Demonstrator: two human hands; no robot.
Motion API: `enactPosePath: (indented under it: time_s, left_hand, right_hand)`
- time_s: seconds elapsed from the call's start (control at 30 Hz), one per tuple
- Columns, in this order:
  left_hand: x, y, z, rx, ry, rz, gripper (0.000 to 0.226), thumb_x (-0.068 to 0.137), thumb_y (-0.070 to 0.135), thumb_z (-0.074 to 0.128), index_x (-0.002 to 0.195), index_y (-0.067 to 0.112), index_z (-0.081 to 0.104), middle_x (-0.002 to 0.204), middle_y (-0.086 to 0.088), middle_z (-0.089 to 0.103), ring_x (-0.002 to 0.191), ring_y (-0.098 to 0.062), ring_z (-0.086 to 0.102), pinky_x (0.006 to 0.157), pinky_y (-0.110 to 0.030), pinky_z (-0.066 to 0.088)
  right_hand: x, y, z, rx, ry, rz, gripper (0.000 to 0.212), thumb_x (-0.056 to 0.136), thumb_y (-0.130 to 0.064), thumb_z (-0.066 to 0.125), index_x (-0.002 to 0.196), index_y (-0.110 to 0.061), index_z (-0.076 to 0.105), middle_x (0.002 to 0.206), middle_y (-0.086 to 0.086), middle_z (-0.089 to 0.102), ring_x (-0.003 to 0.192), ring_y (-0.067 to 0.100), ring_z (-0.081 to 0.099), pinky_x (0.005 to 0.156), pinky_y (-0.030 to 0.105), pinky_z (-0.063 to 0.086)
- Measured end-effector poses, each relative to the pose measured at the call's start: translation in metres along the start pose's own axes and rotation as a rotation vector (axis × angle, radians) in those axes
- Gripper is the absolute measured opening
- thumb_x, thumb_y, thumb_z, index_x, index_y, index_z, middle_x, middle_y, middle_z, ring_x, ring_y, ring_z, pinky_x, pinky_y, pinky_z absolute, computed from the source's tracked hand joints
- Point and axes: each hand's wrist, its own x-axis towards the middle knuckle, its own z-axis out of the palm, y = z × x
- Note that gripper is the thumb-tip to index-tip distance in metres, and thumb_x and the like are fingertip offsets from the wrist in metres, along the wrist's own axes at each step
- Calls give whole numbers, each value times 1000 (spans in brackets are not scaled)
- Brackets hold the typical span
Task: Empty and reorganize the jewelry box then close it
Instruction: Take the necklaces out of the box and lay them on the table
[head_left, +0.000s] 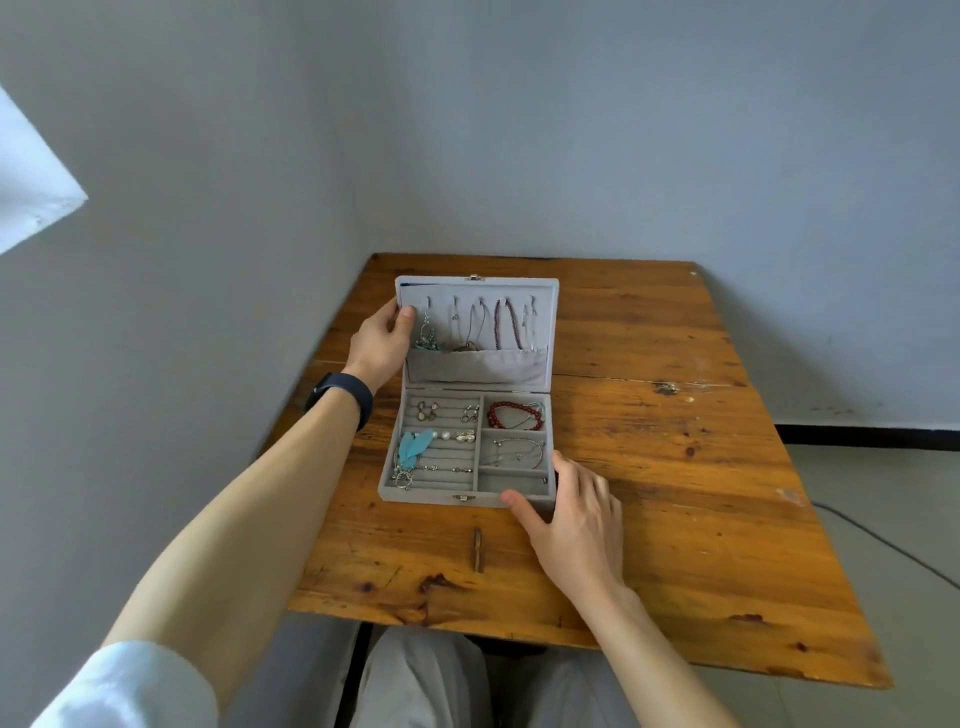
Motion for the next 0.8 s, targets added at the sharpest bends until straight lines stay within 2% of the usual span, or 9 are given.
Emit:
enactPosePath:
  time_s: [0.1,0.17,0.27,0.33,0.4,0.47,0.53,0.63,0.8]
  left_hand:
    - [-11,-5,0,-16,-74,-41,47,107,34,37,153,30,34,151,1,46,138,-22,42,104,-29,36]
    - [-27,-13,-2,26,-101,-62,50,108,32,34,157,26,27,157,0,38,145,-23,34,113,-30,29]
    - [-66,-29,3,108,-131,-88,59,107,40,36,159,19,18,162,-3,28,147,-23,29,115,-30,25]
    - [-97,-45,8,196,-128,-46,66,105,46,36,159,16,13,165,-4,19,150,-21,20,122,-35,19]
    - [-124,-63,17,320,-126,8,72,103,54,31,160,18,7,166,-1,10,152,-17,10,124,-42,12]
    - [-141,-77,27,450,-113,63,74,101,61,22,160,21,0,167,4,3,153,-12,3,123,-42,4]
    - [-148,-85,34,501,-72,103,75,100,63,15,159,22,-2,167,4,2,152,-10,1,121,-41,3]
    - [-149,-89,36,494,-27,119,76,99,65,10,160,21,0,167,3,5,152,-10,5,122,-40,4]
    - [-152,-91,37,479,-11,118,71,100,59,17,160,24,1,166,6,5,151,-7,10,125,-40,6]
  right_hand:
    - [1,2,-5,32,-42,3,87,83,-84,37,145,-23,39,144,-3,53,132,18,46,103,36,40]
    - [5,1,-10,51,-65,-10,83,83,-80,45,143,-23,41,141,-3,54,129,18,47,102,35,41]
    - [11,-2,-18,70,-32,-32,74,86,-69,54,142,-22,44,142,-2,52,130,19,45,102,34,40]
    - [18,-13,-23,90,11,-79,64,89,-60,57,140,-22,46,141,-2,53,129,19,44,102,31,37]
    - [30,-31,-27,123,21,-126,55,92,-52,59,138,-23,49,138,-3,55,126,18,45,101,29,35]
    - [45,-53,-28,167,15,-162,48,93,-47,60,135,-24,53,134,-5,58,124,17,47,98,26,34]
    - [63,-76,-28,221,-9,-176,44,94,-46,60,132,-26,55,129,-9,60,120,14,51,94,24,36]
    - [95,-102,-27,268,-55,-140,40,95,-46,59,130,-26,56,123,-11,64,109,9,59,92,29,47]
    - [146,-128,-21,241,-61,-72,39,96,-48,57,127,-24,62,119,-10,69,106,11,63,89,29,47]
